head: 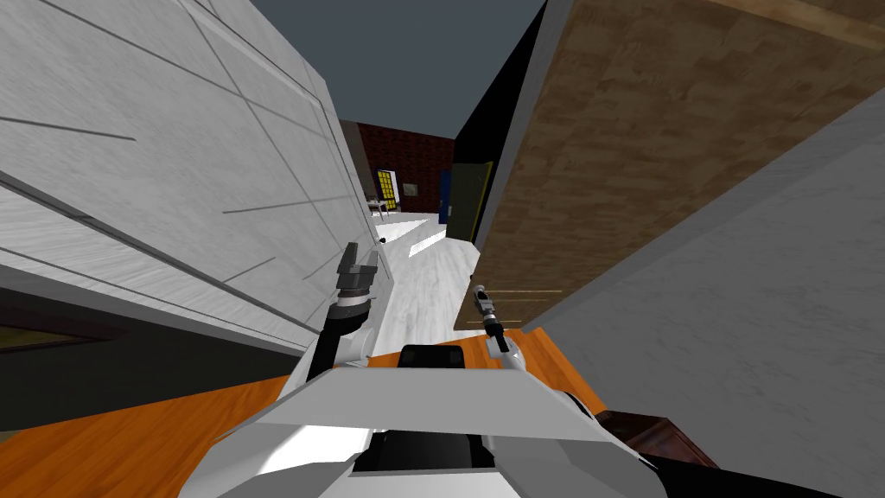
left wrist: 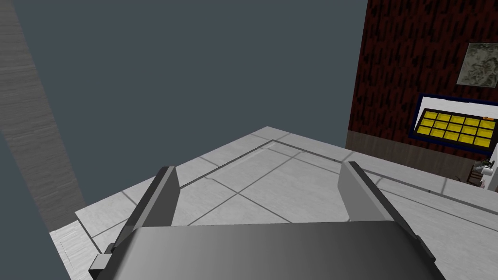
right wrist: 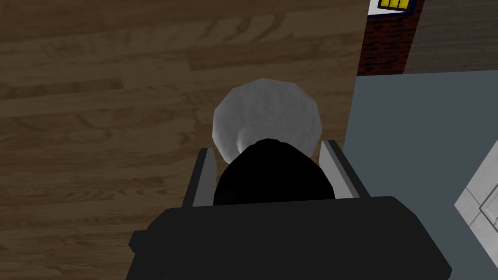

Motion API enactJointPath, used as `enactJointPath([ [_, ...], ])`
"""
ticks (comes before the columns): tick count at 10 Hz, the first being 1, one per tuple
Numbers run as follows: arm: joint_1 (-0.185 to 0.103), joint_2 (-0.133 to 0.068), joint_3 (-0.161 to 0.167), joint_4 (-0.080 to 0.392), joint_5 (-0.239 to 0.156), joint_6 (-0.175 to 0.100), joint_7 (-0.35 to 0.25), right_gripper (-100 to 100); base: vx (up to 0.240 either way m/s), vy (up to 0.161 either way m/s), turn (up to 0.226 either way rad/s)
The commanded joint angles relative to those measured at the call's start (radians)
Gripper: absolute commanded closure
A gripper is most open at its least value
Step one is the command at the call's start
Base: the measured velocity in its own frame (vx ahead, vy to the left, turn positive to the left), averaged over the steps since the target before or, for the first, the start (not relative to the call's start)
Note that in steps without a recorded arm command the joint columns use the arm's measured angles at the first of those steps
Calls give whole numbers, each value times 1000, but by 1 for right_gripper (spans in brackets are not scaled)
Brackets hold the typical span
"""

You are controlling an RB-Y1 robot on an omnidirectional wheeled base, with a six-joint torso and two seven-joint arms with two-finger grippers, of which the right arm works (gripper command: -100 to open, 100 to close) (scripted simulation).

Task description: Push the door open

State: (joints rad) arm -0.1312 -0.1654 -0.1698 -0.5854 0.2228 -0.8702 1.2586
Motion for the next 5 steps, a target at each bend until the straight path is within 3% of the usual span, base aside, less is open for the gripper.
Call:
enactJointPath([
  [1,1,1,0,-2,-10,-1,-29,100,14,-4,18],
  [5,4,4,0,-8,-43,-2,-119,100,32,-5,22],
])
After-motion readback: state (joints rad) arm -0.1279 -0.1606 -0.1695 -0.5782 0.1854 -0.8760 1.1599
